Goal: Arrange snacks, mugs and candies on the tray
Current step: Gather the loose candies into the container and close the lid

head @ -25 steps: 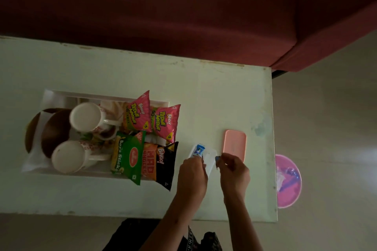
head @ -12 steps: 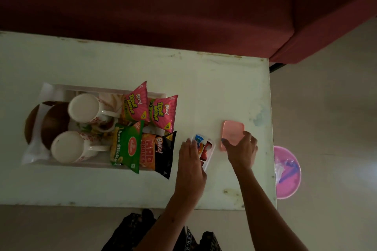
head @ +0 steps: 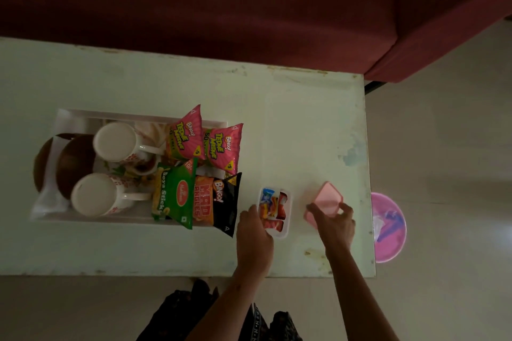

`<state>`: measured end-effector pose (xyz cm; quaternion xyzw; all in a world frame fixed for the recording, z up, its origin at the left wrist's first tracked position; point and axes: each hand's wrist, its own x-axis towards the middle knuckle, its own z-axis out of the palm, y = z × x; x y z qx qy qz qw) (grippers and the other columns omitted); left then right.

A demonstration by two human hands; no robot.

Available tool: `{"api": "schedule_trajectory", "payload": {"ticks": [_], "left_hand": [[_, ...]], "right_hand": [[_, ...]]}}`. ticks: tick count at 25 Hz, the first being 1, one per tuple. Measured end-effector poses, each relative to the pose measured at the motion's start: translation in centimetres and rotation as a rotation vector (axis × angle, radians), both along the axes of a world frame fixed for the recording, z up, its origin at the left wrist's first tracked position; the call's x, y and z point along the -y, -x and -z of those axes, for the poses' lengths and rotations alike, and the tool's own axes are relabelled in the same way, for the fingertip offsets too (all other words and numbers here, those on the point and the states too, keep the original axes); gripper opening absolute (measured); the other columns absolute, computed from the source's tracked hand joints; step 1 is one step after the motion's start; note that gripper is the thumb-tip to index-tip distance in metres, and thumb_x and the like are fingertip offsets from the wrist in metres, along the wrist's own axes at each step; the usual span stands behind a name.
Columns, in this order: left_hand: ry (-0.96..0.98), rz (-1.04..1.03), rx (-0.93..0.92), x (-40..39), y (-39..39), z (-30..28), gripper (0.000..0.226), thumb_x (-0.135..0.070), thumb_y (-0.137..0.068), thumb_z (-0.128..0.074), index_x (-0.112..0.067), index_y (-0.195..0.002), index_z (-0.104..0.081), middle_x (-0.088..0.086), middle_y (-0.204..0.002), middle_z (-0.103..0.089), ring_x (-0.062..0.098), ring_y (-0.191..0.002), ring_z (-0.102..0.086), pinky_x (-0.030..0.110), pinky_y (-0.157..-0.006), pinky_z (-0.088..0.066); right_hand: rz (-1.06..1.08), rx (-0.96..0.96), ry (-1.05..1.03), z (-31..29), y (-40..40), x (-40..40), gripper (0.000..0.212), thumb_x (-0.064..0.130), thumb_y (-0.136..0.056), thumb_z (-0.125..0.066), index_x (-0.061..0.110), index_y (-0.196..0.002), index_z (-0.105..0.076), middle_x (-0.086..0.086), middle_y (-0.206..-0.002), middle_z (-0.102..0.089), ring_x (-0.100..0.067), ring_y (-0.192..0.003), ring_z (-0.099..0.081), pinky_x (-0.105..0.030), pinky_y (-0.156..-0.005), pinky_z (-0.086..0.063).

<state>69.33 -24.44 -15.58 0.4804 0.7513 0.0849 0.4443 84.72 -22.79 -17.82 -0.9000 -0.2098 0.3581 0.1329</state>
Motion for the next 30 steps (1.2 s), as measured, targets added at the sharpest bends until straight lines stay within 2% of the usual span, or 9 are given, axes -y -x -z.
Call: {"api": "schedule_trajectory", "payload": {"ticks": [3,8,13,15,18,20,24,26,30], "left_hand": [[0.021,-0.098,0.071,2.4,0.0,-0.1,0.037,0.003,-0.085,-0.047,-0.009,-0.119,-0.052,0.010,-0.108,-0.058,0.015,-0.096,-0.056,0.014,-0.076,-0.041],[0.010,-0.148,0.162,4.9,0.5,-0.2,0.042,0.008,-0.085,-0.045,-0.005,-0.124,-0.051,0.012,-0.117,-0.060,0.021,-0.108,-0.057,0.019,-0.087,-0.041],[-0.035,-0.158,0.269,5.0,2.3,-0.1,0.044,0.014,-0.084,-0.041,-0.002,-0.124,-0.053,0.016,-0.120,-0.061,0.022,-0.107,-0.060,0.026,-0.092,-0.049],[-0.030,-0.135,0.289,4.8,2.7,0.0,0.041,0.010,-0.087,-0.043,-0.006,-0.122,-0.055,0.010,-0.117,-0.064,0.019,-0.105,-0.062,0.018,-0.087,-0.049],[-0.027,-0.110,0.294,4.5,3.1,0.1,0.041,0.007,-0.087,-0.046,-0.013,-0.121,-0.056,0.003,-0.109,-0.067,0.010,-0.093,-0.061,-0.001,-0.069,-0.043],[-0.031,-0.083,0.303,4.4,3.2,0.1,0.045,0.008,-0.085,-0.048,-0.015,-0.123,-0.054,0.004,-0.110,-0.067,0.006,-0.089,-0.058,-0.003,-0.067,-0.042],[-0.037,0.072,0.314,4.2,3.3,0.0,0.063,0.007,-0.082,-0.057,-0.017,-0.137,-0.038,0.006,-0.119,-0.061,0.008,-0.093,-0.058,0.001,-0.070,-0.046],[-0.006,0.158,0.307,3.8,3.4,0.0,0.079,0.004,-0.081,-0.061,-0.021,-0.144,-0.022,0.007,-0.122,-0.056,0.010,-0.097,-0.057,0.011,-0.076,-0.051],[0.003,0.346,0.180,2.8,3.1,-0.3,0.103,-0.010,-0.079,-0.068,-0.030,-0.145,0.008,0.008,-0.121,-0.051,0.016,-0.107,-0.053,0.024,-0.087,-0.050]], "right_hand": [[-0.075,-0.040,-0.016,-1.7,1.9,3.5,0.093,0.044,-0.058,-0.084,0.020,-0.134,-0.036,-0.016,-0.122,-0.050,-0.034,-0.102,-0.057,-0.047,-0.085,-0.055],[-0.272,0.024,-0.002,-2.5,6.4,6.4,0.090,0.040,-0.057,-0.083,0.021,-0.132,-0.038,-0.005,-0.104,-0.043,-0.024,-0.095,-0.047,-0.037,-0.081,-0.049],[-0.416,0.163,0.007,-2.4,8.7,6.2,0.089,0.049,-0.057,-0.077,0.023,-0.133,-0.037,-0.007,-0.117,-0.046,-0.026,-0.102,-0.049,-0.027,-0.066,-0.038],[-0.476,0.210,0.014,-2.2,9.0,6.1,0.091,0.052,-0.056,-0.077,0.024,-0.133,-0.037,-0.006,-0.119,-0.047,-0.027,-0.103,-0.051,-0.027,-0.064,-0.039],[-0.525,0.238,0.028,-2.0,9.4,6.2,0.092,0.055,-0.057,-0.076,0.025,-0.134,-0.036,-0.006,-0.121,-0.048,-0.027,-0.103,-0.053,-0.031,-0.064,-0.048],[-0.540,0.238,0.047,-2.0,9.3,6.1,0.091,0.053,-0.059,-0.077,0.026,-0.134,-0.035,-0.005,-0.122,-0.047,-0.026,-0.105,-0.052,-0.032,-0.065,-0.050],[-0.590,0.220,0.096,-2.3,8.8,5.6,0.088,0.050,-0.063,-0.077,0.026,-0.135,-0.032,-0.005,-0.125,-0.046,-0.025,-0.108,-0.051,-0.034,-0.069,-0.052],[-0.595,0.189,0.120,-2.6,8.7,5.2,0.088,0.049,-0.064,-0.078,0.026,-0.135,-0.031,-0.005,-0.126,-0.046,-0.025,-0.109,-0.052,-0.034,-0.071,-0.052],[-0.545,-0.026,0.073,-3.3,7.0,4.9,0.101,0.027,-0.065,-0.082,0.032,-0.143,-0.019,-0.012,-0.133,-0.045,-0.033,-0.109,-0.057,-0.034,-0.070,-0.047]]}}
